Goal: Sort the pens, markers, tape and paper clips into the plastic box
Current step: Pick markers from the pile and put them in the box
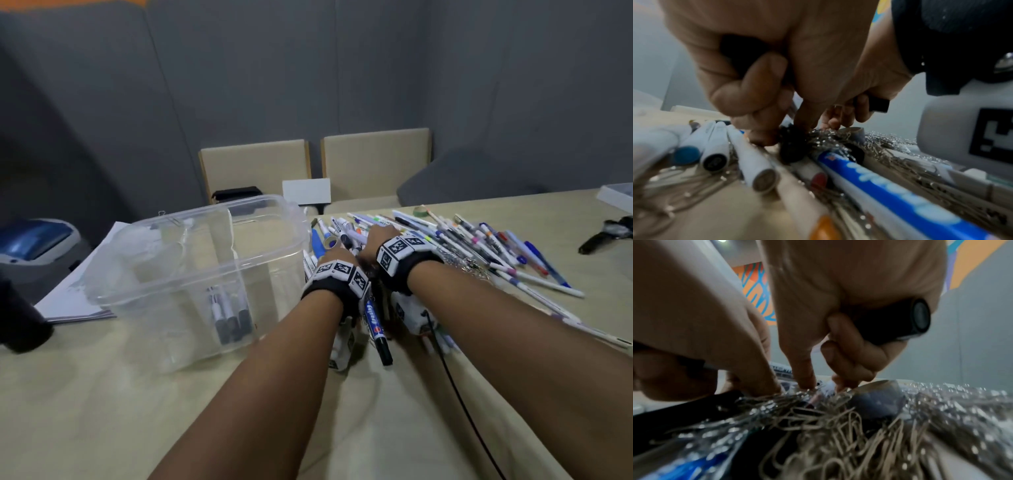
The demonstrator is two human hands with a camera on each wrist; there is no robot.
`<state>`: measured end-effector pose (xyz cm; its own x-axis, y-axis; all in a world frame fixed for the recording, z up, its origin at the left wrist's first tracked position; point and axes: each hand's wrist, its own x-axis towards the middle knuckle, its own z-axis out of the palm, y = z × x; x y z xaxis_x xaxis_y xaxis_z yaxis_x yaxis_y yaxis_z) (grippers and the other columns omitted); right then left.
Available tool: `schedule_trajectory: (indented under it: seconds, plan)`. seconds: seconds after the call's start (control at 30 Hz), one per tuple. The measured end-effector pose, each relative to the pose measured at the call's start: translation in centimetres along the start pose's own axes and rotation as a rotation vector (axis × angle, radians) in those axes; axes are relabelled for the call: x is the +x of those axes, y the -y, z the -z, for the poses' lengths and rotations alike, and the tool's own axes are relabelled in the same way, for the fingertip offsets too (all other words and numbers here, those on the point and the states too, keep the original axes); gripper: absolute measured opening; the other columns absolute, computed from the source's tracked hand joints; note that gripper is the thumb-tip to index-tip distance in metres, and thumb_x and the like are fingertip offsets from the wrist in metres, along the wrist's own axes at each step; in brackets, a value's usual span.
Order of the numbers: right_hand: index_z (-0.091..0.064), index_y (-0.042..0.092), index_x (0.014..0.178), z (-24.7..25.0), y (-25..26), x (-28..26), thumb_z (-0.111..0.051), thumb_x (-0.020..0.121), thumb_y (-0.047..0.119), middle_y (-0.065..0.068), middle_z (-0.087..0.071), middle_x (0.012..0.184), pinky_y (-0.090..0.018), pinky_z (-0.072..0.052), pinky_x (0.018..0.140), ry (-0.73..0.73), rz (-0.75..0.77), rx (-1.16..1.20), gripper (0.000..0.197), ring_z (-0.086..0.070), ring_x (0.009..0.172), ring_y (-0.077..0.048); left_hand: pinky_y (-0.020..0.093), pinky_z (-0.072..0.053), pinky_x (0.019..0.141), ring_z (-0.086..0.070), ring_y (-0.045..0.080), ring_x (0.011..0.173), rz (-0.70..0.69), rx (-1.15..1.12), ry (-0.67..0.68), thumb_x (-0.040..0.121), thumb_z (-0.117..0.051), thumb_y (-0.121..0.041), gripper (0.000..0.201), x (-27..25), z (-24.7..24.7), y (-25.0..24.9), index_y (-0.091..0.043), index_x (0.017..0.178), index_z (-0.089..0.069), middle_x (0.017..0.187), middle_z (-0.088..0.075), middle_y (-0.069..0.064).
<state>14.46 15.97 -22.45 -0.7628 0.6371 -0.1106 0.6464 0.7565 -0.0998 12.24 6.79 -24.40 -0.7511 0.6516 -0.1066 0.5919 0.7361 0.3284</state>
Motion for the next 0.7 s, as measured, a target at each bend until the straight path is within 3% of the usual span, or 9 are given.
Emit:
schedule_trajectory:
  seconds: [0.07,0.1,0.17,0.23,0.3,0.33,0.47,0.6,0.7]
  plan:
    - [-0.057,0.029,0.121,0.3,0.0,-0.8,-0.049,0.087,0.05,-0.01,-0.054,0.084,-0.045,-0.053,0.086,0.02,-0.036,0.025,0.041,-0.058,0.092,-0.035,0.048,-0.038,0.106,-0.052,0.031,0.122,-0.064,0.062,0.0,0.1,-0.044,-0.027,0.052,-0.3,-0.2,0.0,-0.013,0.148,-0.033,0.142,-0.046,0.011]
    - [-0.059,0.029,0.098,-0.1,-0.3,-0.7,-0.05,0.09,0.046,-0.008,-0.05,0.077,-0.041,-0.052,0.083,0.02,-0.014,0.026,0.021,-0.055,0.085,-0.033,0.05,-0.037,0.107,-0.048,0.031,0.126,-0.113,0.104,0.006,0.1,-0.042,-0.029,0.059,-0.5,-0.2,0.1,-0.019,0.153,-0.02,0.149,-0.037,0.008]
    - [-0.038,0.033,0.071,0.1,-0.3,-1.1,-0.051,0.093,0.041,-0.012,-0.05,0.084,-0.039,-0.051,0.082,0.081,-0.014,0.096,0.027,-0.052,0.083,-0.032,0.048,-0.041,0.102,-0.04,0.036,0.131,-0.186,0.145,0.026,0.095,-0.048,-0.025,0.071,-1.0,0.2,0.0,-0.024,0.155,-0.009,0.158,-0.018,0.011]
    - [-0.049,0.028,0.088,0.0,-0.5,-1.8,-0.054,0.092,0.038,-0.02,-0.056,0.106,-0.039,-0.049,0.084,0.053,-0.044,0.082,0.012,-0.057,0.098,-0.038,0.047,-0.04,0.102,-0.033,0.037,0.136,-0.196,0.179,0.032,0.093,-0.051,-0.021,0.071,-2.0,0.9,-0.5,-0.024,0.154,-0.015,0.16,-0.011,0.01]
    - [-0.052,0.015,0.123,-0.4,-1.0,-1.0,-0.054,0.092,0.037,-0.021,-0.055,0.122,-0.036,-0.042,0.082,0.044,-0.033,0.039,0.038,-0.054,0.114,-0.039,0.047,-0.035,0.106,-0.026,0.035,0.141,-0.168,0.14,0.027,0.096,-0.05,-0.023,0.065,-2.9,1.5,-0.8,-0.023,0.153,-0.018,0.161,-0.007,0.007]
    - [-0.047,0.016,0.126,-0.4,-0.9,-0.6,-0.055,0.092,0.033,-0.019,-0.057,0.121,-0.034,-0.043,0.082,0.056,-0.003,0.046,0.039,-0.055,0.115,-0.037,0.047,-0.034,0.106,-0.025,0.035,0.141,-0.144,0.094,0.01,0.098,-0.047,-0.025,0.064,-3.1,1.8,-0.8,-0.026,0.154,-0.017,0.161,-0.007,0.008]
    - [-0.052,0.021,0.122,0.2,-0.7,-2.1,-0.049,0.096,0.032,-0.018,-0.062,0.109,-0.032,-0.044,0.077,0.027,0.007,0.106,0.028,-0.06,0.105,-0.034,0.04,-0.045,0.09,-0.047,0.036,0.124,-0.102,-0.028,-0.001,0.098,-0.039,-0.022,0.055,-4.8,2.7,-0.2,-0.025,0.15,-0.024,0.144,-0.042,0.017]
    - [-0.056,0.021,0.114,-1.6,-0.7,-1.3,-0.053,0.09,0.042,-0.017,-0.064,0.091,-0.033,-0.049,0.064,-0.074,-0.013,0.135,0.032,-0.062,0.075,-0.032,0.039,-0.045,0.099,-0.049,0.035,0.123,-0.055,-0.131,0.037,0.097,-0.043,-0.02,0.047,-6.9,3.5,0.1,-0.013,0.143,-0.036,0.143,-0.041,0.018]
    - [-0.064,0.007,0.108,-2.0,-0.3,-2.0,-0.051,0.095,0.035,-0.018,-0.066,0.11,-0.038,-0.05,0.079,-0.11,-0.054,0.112,0.033,-0.064,0.098,-0.034,0.038,-0.048,0.097,-0.055,0.034,0.117,-0.094,-0.179,0.052,0.097,-0.044,-0.02,0.048,-8.3,3.9,0.0,-0.012,0.143,-0.035,0.137,-0.047,0.018]
